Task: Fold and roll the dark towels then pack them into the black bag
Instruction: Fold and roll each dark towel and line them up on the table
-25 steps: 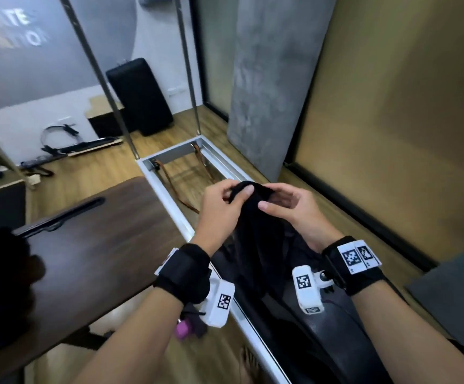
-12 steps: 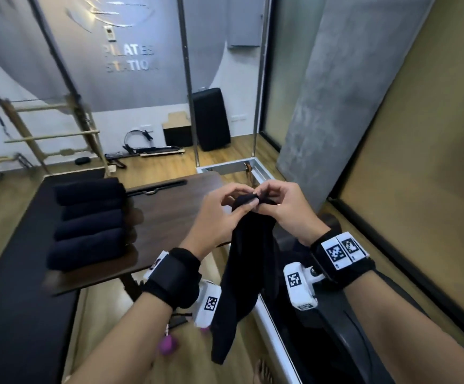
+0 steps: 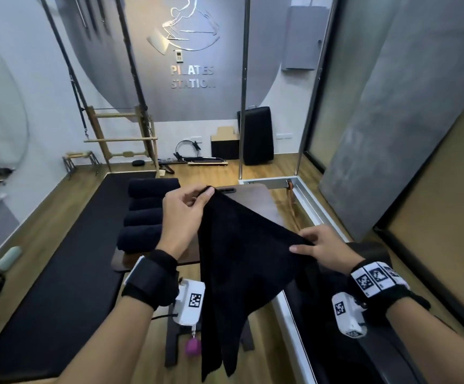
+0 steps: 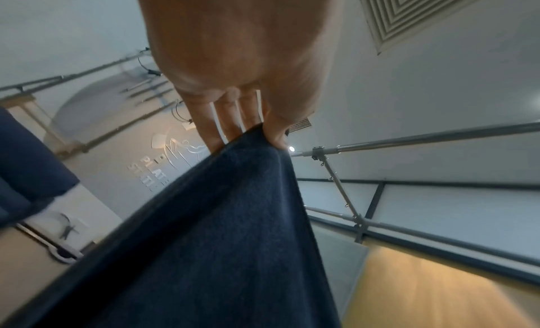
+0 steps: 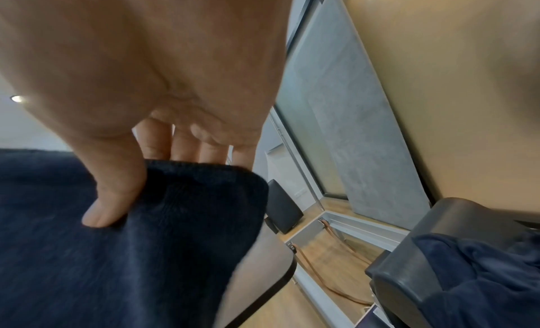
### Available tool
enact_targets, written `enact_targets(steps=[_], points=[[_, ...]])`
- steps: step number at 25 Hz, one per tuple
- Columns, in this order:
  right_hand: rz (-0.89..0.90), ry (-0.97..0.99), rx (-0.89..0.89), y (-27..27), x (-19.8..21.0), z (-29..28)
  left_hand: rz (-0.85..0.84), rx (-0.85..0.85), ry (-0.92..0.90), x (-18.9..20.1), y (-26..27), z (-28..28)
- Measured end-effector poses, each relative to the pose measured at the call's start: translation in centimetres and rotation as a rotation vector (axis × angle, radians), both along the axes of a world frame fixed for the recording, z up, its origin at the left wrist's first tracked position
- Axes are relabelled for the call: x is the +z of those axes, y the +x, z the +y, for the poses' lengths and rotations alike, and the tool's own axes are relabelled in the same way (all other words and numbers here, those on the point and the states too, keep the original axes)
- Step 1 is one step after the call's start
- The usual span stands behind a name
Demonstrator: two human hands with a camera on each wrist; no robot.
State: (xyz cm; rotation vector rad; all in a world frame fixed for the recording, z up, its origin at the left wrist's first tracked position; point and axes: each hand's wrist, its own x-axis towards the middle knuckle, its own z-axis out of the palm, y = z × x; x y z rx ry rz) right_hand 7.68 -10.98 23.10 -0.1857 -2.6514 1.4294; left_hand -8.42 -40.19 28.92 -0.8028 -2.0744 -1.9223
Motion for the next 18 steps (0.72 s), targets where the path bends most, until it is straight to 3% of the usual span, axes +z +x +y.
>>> enact_targets(steps=[8,16,18], points=[[0.169,0.077,-0.359,-1.6,1.3,2.3,-0.075,0.217,-0.003,-3.1,-1.9,-6.4],[0.293,0.126,-0.541,-2.9,2.8,1.3,-0.105,0.298,-0.042,-3.6,-3.0,-7.2],[0.346,0.214,-0.641,-3.2,3.3,1.2,-0.12,0.359,-0.073,-3.6,-3.7,-6.8]])
